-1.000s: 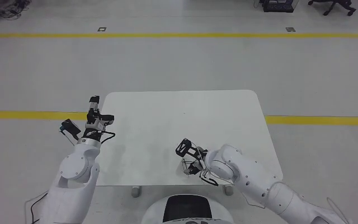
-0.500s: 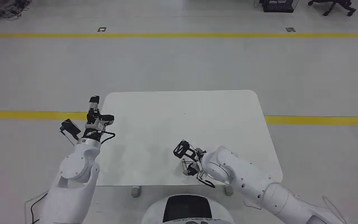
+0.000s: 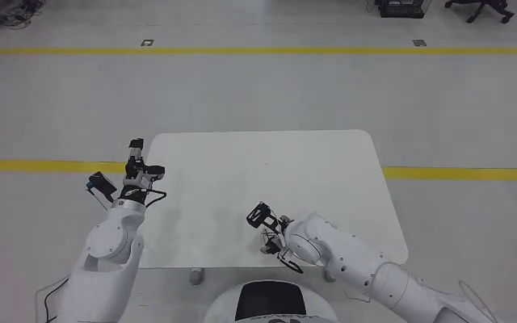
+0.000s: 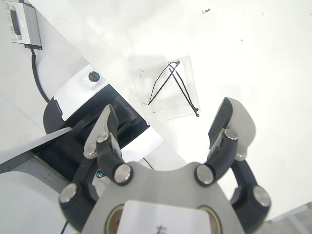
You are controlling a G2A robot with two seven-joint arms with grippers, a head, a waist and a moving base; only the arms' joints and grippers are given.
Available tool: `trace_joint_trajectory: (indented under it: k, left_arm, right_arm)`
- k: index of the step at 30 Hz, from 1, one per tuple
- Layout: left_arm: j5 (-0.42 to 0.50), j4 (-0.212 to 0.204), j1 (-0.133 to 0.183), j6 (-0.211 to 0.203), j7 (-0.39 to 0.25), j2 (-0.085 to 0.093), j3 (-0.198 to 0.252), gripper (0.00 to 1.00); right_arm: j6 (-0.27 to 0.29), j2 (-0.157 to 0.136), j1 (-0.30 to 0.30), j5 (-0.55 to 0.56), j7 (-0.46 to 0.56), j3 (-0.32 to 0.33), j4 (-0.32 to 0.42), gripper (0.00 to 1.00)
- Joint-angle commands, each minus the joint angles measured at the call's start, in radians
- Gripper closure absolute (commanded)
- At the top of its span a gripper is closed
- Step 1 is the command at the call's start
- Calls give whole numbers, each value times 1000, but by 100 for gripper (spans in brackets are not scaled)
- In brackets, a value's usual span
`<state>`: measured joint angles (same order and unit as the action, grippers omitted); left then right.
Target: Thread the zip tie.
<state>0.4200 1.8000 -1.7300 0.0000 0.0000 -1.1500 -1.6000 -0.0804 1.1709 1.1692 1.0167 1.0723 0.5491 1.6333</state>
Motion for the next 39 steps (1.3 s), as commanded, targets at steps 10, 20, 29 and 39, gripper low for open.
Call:
trace_joint_trajectory:
  k: [10, 20, 29, 39]
  left_arm:
    - [0, 0, 0, 0, 0, 0, 0, 0]
    - [0, 0, 0, 0, 0, 0, 0, 0]
    - [0, 0, 0, 0, 0, 0, 0, 0]
    - [0, 0, 0, 0, 0, 0, 0, 0]
  right_arm:
    - [10, 2, 9, 2, -34, 5, -2, 0]
    - [5, 3, 13, 6, -48, 8, -7, 0]
    - [-22, 12, 15, 36, -38, 12, 3, 0]
    - [-51, 15, 24, 43, -41, 17, -5, 0]
